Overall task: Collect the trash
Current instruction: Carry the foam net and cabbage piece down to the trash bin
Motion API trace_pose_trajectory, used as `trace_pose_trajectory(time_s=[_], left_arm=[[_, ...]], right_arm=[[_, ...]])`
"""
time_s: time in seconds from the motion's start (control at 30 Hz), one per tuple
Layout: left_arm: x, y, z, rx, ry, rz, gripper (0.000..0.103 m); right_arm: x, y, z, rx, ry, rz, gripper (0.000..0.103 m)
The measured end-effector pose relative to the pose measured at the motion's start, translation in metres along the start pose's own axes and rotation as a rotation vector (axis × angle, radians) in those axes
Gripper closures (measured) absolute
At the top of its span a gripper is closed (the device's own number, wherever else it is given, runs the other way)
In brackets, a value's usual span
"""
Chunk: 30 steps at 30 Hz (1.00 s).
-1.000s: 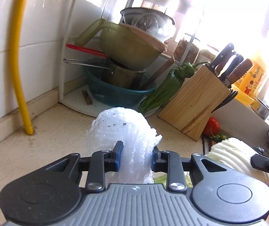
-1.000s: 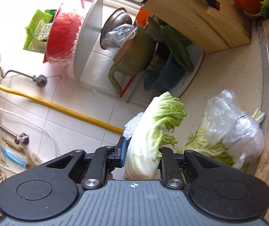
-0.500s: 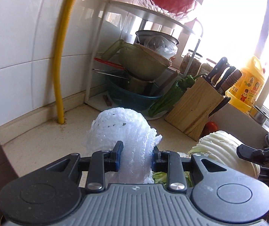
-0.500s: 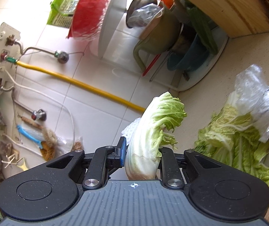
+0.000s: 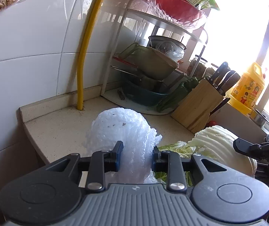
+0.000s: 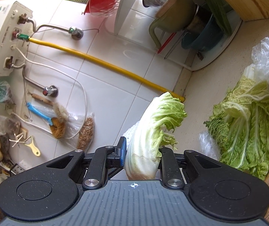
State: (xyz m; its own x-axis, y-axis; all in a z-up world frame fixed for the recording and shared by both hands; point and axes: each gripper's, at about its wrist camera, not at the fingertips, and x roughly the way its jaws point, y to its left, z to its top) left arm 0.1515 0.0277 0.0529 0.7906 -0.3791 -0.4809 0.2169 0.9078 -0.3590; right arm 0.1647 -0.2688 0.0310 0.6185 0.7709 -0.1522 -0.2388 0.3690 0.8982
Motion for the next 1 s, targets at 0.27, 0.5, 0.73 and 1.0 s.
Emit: trace_pose_trajectory(time_s=[0.27,0.5,0.73,1.0], left_arm=[[-0.024,0.021,-0.011,-0.022,0.004,0.03,0.077],[-0.059,0.075,-0.013,-0.08,-0.02,0.115,0.077],[-0.079,0.134,-0.03,-0.171,0.009,0.211,0.077],[-0.063,0.187,-0.044,-0.226,0.096,0.278,0.077]], right_arm=[[0.016,0.007,-0.015,0.0,0.068,0.028,0.078],[0.062,0.018,-0.033,-0.001,0.169,0.056,0.078],[0.137,0.033,-0.062,-0.002,0.335,0.092,0.078],[0.206,0.027,-0.097,-0.003,0.478,0.033,0.078]])
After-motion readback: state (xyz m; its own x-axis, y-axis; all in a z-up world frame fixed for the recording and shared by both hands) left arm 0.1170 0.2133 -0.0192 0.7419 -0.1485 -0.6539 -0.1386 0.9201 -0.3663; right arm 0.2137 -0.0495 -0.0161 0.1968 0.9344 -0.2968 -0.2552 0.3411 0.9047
